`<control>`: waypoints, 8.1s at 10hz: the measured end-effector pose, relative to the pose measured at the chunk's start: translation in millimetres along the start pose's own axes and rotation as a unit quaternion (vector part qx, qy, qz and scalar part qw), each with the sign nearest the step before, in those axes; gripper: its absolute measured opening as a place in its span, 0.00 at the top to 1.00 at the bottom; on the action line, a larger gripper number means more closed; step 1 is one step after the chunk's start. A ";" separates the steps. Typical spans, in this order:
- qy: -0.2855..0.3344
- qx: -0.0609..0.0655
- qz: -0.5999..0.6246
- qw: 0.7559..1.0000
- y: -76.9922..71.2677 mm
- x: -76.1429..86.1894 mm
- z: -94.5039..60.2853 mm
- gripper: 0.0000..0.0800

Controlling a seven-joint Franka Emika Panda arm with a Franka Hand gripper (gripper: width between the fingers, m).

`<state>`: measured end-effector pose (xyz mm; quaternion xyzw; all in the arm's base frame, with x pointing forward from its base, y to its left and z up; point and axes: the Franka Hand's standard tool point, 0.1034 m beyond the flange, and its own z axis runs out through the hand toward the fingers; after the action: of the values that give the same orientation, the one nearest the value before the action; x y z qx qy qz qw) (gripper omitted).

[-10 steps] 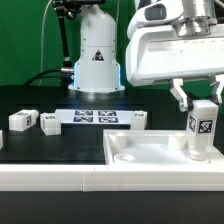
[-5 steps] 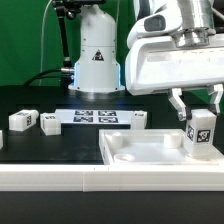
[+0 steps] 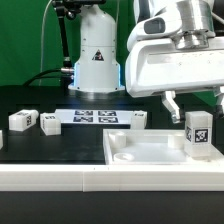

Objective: Assemble one leg

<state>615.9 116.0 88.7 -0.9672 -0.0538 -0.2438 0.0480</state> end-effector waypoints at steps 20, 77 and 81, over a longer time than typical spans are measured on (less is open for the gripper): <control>-0.235 0.036 0.021 0.971 0.3 0.3 3.0 0.35; -0.122 -0.112 0.615 0.771 0.5 -2.4 10.9 0.34; -0.154 -0.095 0.464 0.867 -5.1 -6.9 13.4 0.19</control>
Offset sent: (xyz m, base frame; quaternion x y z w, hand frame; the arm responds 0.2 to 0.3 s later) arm 0.0000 0.0000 0.0000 0.0000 0.0000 0.0000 1.0000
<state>615.5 122.0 74.0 -0.9058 0.4177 -0.0457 0.0544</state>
